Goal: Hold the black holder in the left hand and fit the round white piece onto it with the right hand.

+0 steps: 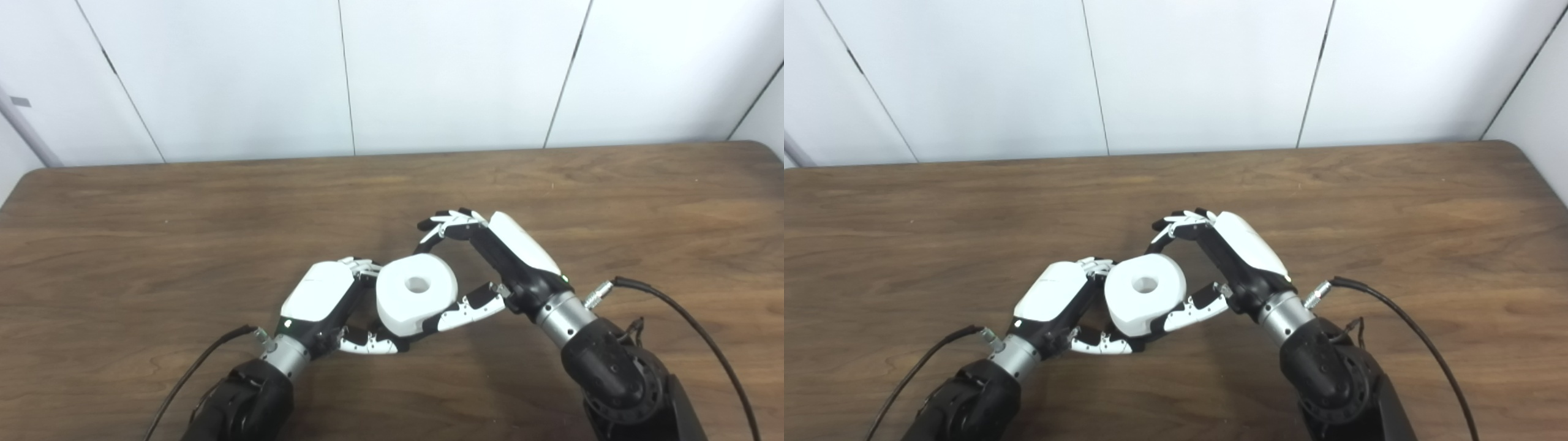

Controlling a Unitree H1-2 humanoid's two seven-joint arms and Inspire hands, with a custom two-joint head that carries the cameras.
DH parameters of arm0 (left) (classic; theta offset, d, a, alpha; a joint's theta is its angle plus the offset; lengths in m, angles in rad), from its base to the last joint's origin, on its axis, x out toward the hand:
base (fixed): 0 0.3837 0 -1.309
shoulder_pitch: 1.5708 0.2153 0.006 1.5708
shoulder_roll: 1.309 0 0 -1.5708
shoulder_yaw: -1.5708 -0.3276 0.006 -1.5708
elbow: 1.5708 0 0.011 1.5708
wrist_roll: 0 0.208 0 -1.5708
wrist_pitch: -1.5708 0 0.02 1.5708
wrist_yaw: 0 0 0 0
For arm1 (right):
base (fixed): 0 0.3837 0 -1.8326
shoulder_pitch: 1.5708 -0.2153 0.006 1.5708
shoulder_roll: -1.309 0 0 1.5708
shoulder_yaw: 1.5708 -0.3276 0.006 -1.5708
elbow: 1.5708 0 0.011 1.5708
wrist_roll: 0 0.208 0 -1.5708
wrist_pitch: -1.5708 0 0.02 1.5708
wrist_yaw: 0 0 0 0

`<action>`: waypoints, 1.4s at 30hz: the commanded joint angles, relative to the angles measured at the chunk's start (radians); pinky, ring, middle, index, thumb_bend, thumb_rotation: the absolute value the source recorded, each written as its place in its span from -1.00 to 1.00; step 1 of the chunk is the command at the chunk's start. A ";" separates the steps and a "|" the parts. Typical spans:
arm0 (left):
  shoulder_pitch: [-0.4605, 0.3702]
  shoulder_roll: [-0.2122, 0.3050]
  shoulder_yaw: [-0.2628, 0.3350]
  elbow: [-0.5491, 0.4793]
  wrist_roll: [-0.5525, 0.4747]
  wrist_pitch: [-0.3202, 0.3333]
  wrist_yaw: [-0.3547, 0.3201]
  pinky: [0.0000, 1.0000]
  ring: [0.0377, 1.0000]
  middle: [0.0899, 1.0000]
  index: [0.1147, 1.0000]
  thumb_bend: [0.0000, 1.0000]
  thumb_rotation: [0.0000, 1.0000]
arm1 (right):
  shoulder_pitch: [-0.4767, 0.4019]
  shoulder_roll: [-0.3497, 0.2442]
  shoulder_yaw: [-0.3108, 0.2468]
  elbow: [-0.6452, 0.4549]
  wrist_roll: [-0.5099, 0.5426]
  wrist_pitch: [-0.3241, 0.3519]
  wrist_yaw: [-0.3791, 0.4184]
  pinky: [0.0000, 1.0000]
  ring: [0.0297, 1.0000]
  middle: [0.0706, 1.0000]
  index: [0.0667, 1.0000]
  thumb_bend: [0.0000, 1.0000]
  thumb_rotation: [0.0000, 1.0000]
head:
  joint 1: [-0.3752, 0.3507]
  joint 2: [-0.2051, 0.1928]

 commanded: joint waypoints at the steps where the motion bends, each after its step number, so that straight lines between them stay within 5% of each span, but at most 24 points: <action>1: 0.008 0.003 -0.019 -0.001 0.012 0.005 -0.038 0.79 0.65 0.50 -0.17 0.05 -0.89 | -0.025 0.001 0.000 -0.021 0.000 -0.045 -0.026 1.00 0.84 0.62 -0.11 0.05 -0.73 | -0.001 -0.001; 42: 0.003 0.007 -0.015 -0.002 0.009 0.004 -0.042 0.80 0.65 0.50 -0.17 0.05 -0.89 | -0.031 -0.005 0.017 0.030 -0.007 -0.037 -0.053 1.00 0.84 0.60 -0.10 0.05 -0.72 | -0.010 -0.001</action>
